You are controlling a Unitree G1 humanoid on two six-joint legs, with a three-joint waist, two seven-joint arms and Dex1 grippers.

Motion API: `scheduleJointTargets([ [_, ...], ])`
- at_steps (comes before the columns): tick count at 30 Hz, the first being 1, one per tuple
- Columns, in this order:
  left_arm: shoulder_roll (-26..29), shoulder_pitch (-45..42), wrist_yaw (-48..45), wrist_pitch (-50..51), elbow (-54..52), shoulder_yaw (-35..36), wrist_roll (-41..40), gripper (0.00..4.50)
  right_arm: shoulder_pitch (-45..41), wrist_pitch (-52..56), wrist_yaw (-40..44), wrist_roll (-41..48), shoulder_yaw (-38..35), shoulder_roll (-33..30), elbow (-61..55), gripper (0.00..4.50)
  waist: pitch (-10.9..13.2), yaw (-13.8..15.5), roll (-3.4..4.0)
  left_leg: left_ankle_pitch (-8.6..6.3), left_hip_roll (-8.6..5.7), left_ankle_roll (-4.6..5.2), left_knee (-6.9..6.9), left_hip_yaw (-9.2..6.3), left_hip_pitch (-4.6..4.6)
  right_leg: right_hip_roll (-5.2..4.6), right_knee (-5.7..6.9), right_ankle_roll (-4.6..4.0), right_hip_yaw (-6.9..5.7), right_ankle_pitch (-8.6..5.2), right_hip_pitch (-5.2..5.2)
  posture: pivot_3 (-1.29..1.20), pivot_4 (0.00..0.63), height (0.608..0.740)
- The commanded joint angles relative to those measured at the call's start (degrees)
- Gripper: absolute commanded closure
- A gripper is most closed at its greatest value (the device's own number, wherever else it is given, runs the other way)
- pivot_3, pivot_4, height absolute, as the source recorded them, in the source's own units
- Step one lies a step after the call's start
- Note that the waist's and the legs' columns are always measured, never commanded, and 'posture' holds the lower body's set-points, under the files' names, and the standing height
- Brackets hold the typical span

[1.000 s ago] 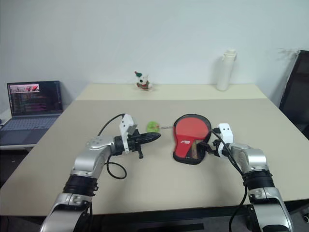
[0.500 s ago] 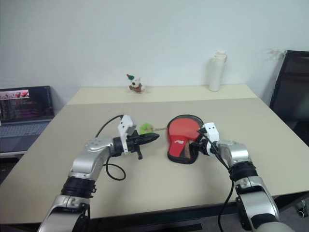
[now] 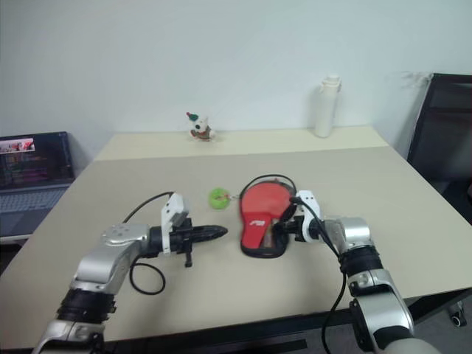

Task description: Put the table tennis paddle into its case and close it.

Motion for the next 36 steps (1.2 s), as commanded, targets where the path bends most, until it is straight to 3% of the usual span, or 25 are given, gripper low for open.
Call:
scheduleJointTargets([
  [1, 3.5, 3.7, -3.2, 3.0, -7.8, 0.1, -3.9, 4.50, 2.3, 5.0, 2.6, 4.0, 1.9, 0.0, -10.3, 4.48, 0.0, 0.2, 0.00, 0.00, -0.01, 0.00, 0.02, 0.00, -0.11, 0.00, 0.02, 0.00, -0.03, 0.00, -0.13, 0.00, 0.150, 0.740],
  [5, 6.6, 8.8, -4.9, 4.4, -13.1, -0.2, -5.7, 4.50, 7.4, 9.8, 1.2, 5.6, 2.4, -1.1, -19.2, 4.48, 0.0, 0.8, 0.00, 0.00, -0.12, -0.01, 0.02, 0.06, -0.19, -0.11, -0.02, 0.01, -0.02, 0.00, -0.21, 0.00, 0.150, 0.740],
  [12, 8.3, 13.1, -4.1, 5.2, -17.4, -0.2, -7.5, 4.50, 18.0, 20.0, -4.6, 9.4, -2.9, -3.8, -35.4, 4.48, 0.0, 2.5, -0.01, 0.00, -0.14, -0.01, 0.07, 0.07, -0.16, -0.11, -0.03, 0.26, -0.05, -0.16, -0.17, 0.00, 0.150, 0.740],
  [20, 8.4, 11.5, -4.8, 3.9, -15.4, -1.8, -7.1, 4.50, 25.8, 29.7, -12.1, 12.5, -10.2, -0.1, -48.2, 4.48, 0.0, 3.0, -0.01, 0.00, -0.14, -0.01, 0.07, 0.08, -0.17, -0.08, -0.09, 0.28, -0.05, -0.19, -0.17, 0.00, 0.150, 0.740],
  [31, 8.1, 10.1, -5.4, 0.9, -12.1, -3.4, -6.3, 4.50, 29.3, 35.3, -19.0, 12.5, -16.1, 10.9, -52.5, 4.48, 0.0, 2.9, -0.02, 0.00, -0.11, -0.01, 0.05, 0.09, -0.15, -0.06, -0.10, 0.28, -0.03, -0.20, -0.17, 0.00, 0.150, 0.740],
  [36, 8.2, 10.9, -4.8, 0.6, -12.1, -3.0, -6.4, 4.50, 29.2, 35.5, -20.5, 11.9, -18.5, 11.7, -52.9, 4.48, 0.0, 2.9, -0.02, 0.00, -0.11, -0.01, 0.06, 0.09, -0.14, -0.05, -0.09, 0.27, -0.03, -0.20, -0.16, 0.00, 0.150, 0.740],
])
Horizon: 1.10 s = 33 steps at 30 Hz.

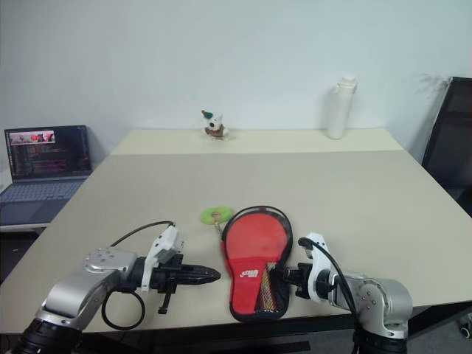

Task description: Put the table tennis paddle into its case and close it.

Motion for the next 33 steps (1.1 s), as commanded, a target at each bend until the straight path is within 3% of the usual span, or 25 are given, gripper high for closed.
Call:
scheduleJointTargets([
  [1, 0.1, 0.1, 0.8, -0.7, -0.2, 0.9, -0.3, 4.50, -0.1, 0.7, -0.7, 0.6, -1.6, -0.3, -2.2, 4.24, 0.0, 0.0, 0.00, 0.00, 0.00, 0.00, 0.00, -0.01, 0.00, 0.00, 0.00, 0.00, -0.01, 0.00, 0.01, 0.00, 0.150, 0.740],
  [4, -0.7, 0.2, 3.3, -0.2, 0.6, 1.8, -0.3, 4.50, -0.9, 0.9, -1.4, 2.6, -3.8, -1.7, -4.6, 3.41, 0.0, 0.0, 0.00, 0.00, -0.01, 0.00, 0.00, -0.01, 0.00, 0.00, -0.01, 0.00, 0.00, 0.00, 0.01, 0.00, 0.150, 0.740],
  [13, -1.2, -0.4, 6.8, -0.6, 2.3, 2.4, 0.0, 4.50, 1.4, 0.9, 7.0, 13.4, 2.4, -19.2, -15.6, 0.21, 0.0, -0.1, 0.00, 0.00, 0.01, 0.00, -0.02, -0.02, 0.01, 0.01, -0.10, -0.01, -0.01, -0.02, 0.05, 0.00, 0.150, 0.740],
  [14, -1.8, -1.4, 8.2, -2.6, 3.9, 2.5, 1.3, 4.50, -0.4, 0.7, 7.5, 14.4, 0.8, -18.9, -15.0, 0.01, 0.0, -0.1, 0.00, 0.00, 0.01, 0.01, -0.01, -0.01, 0.02, 0.01, -0.10, -0.01, 0.00, -0.02, 0.05, 0.00, 0.150, 0.740],
  [19, -5.6, -7.3, 14.8, -8.0, 11.9, 3.8, 5.0, 4.50, -7.6, -3.5, 6.6, 14.4, 0.2, -17.3, -11.0, 0.01, 0.0, 0.1, -0.07, 0.02, -0.01, 0.02, 0.09, -0.17, 0.19, 0.03, -0.11, 0.02, -0.14, 0.00, 0.37, 0.00, 0.150, 0.740],
  [22, -6.7, -11.1, 18.0, -7.9, 15.4, 4.4, 6.1, 3.91, -11.7, -9.2, 3.8, 10.6, 4.7, -15.2, -6.3, 0.00, 0.0, 0.0, -0.06, 0.01, -0.02, 0.02, 0.03, -0.16, 0.17, 0.02, -0.25, 0.01, -0.14, 0.00, 0.43, 0.00, 0.150, 0.740],
  [33, -11.8, -22.6, 32.6, -8.8, 31.6, 6.4, 12.3, 0.03, -13.7, -22.3, 2.0, 3.7, 17.8, -13.4, 0.5, 0.00, 0.0, 0.1, -0.07, 0.00, -0.06, 0.01, 0.03, -0.17, 0.06, -0.04, -0.24, 0.04, -0.16, 0.02, 0.35, 0.00, 0.150, 0.740],
])
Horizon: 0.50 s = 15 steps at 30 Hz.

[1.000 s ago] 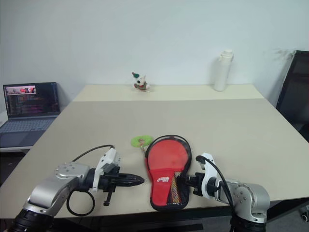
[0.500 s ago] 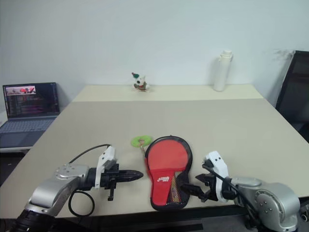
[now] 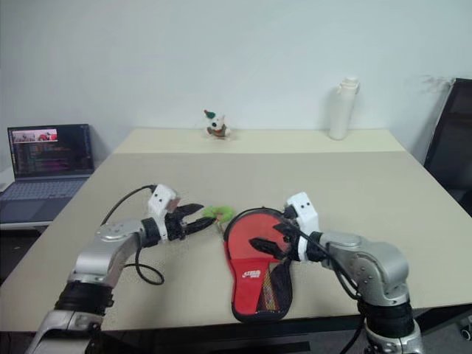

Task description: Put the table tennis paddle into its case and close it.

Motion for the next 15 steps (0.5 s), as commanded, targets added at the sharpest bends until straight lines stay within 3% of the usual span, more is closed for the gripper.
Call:
scheduleJointTargets([
  [1, -1.8, -5.5, 6.1, -0.8, 6.5, 2.2, 2.0, 0.03, -1.0, -3.9, -0.3, -1.2, 1.9, 0.8, 0.2, 0.00, 0.0, 0.0, 0.00, 0.00, 0.00, 0.00, 0.00, -0.01, 0.00, 0.00, 0.01, 0.00, -0.01, 0.00, 0.00, 0.00, 0.150, 0.740],
  [10, -6.2, -15.5, 3.7, -2.0, 28.7, -0.4, 5.5, 0.03, -1.3, -6.4, -1.1, -2.5, 3.4, 2.0, 1.9, 0.00, 0.0, 0.0, -0.01, 0.00, -0.03, 0.00, 0.01, -0.01, -0.01, 0.01, 0.00, -0.01, -0.05, 0.01, 0.00, 0.00, 0.150, 0.740],
  [15, -7.1, -17.0, -1.0, -3.8, 34.1, -3.2, 8.9, 0.19, -1.2, -6.4, -1.8, -2.6, 3.6, 2.4, 1.6, 0.00, 0.0, 0.0, -0.01, 0.00, -0.03, 0.00, 0.01, -0.02, 0.01, 0.01, 0.06, -0.01, -0.08, 0.01, 0.02, 0.00, 0.150, 0.740],
])
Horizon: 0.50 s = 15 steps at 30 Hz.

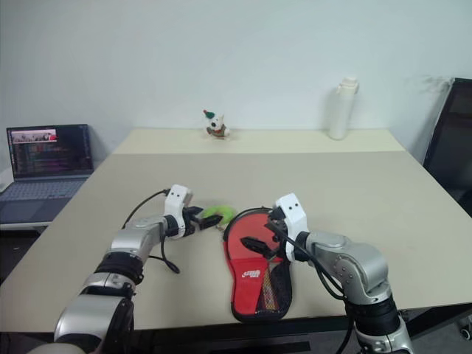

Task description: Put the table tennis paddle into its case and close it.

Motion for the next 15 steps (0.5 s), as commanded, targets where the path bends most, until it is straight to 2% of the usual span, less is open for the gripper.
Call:
scheduleJointTargets([
  [1, -0.8, -0.8, -3.3, -1.3, 2.6, -1.9, 2.2, 0.39, -0.8, -1.3, -0.5, -0.3, 0.3, 0.2, -1.6, 0.00, 0.0, 0.0, 0.00, 0.00, 0.00, 0.00, 0.00, 0.00, 0.00, 0.00, 0.00, 0.00, 0.01, 0.00, 0.01, 0.00, 0.150, 0.740],
  [4, -0.8, -0.7, -5.0, -1.9, 2.8, -2.1, 2.7, 1.25, -0.5, -2.7, -0.2, -1.8, 2.0, -0.9, -1.6, 0.00, 0.0, 0.0, -0.01, 0.00, -0.01, 0.00, 0.01, 0.00, 0.00, -0.02, -0.01, 0.00, 0.03, 0.00, 0.01, 0.00, 0.150, 0.740],
  [12, -0.7, 0.5, -6.2, -2.0, 1.4, -1.7, 3.0, 4.08, -2.2, -10.6, 1.0, -8.3, 8.5, -0.2, 6.6, 0.00, 0.0, 0.0, -0.02, 0.00, 0.00, 0.00, 0.02, 0.00, 0.06, 0.00, 0.03, 0.01, 0.03, 0.00, 0.03, 0.00, 0.150, 0.740],
  [13, -0.6, 0.8, -6.4, -1.9, 1.0, -1.7, 3.0, 4.37, -2.5, -11.6, 1.2, -9.0, 9.3, 0.3, 8.2, 0.00, 0.0, 0.0, -0.02, 0.00, 0.00, 0.00, 0.02, 0.01, 0.08, 0.00, 0.05, 0.01, 0.03, 0.00, 0.03, 0.00, 0.150, 0.740],
  [15, -0.4, 1.2, -6.3, -1.9, 0.5, -1.7, 3.2, 4.47, -2.7, -14.0, 2.1, -11.3, 11.7, 0.6, 11.7, 0.00, 0.0, 0.0, -0.02, 0.01, 0.00, 0.00, 0.03, 0.01, 0.10, 0.00, 0.07, 0.01, 0.05, 0.00, 0.05, 0.00, 0.150, 0.740],
])
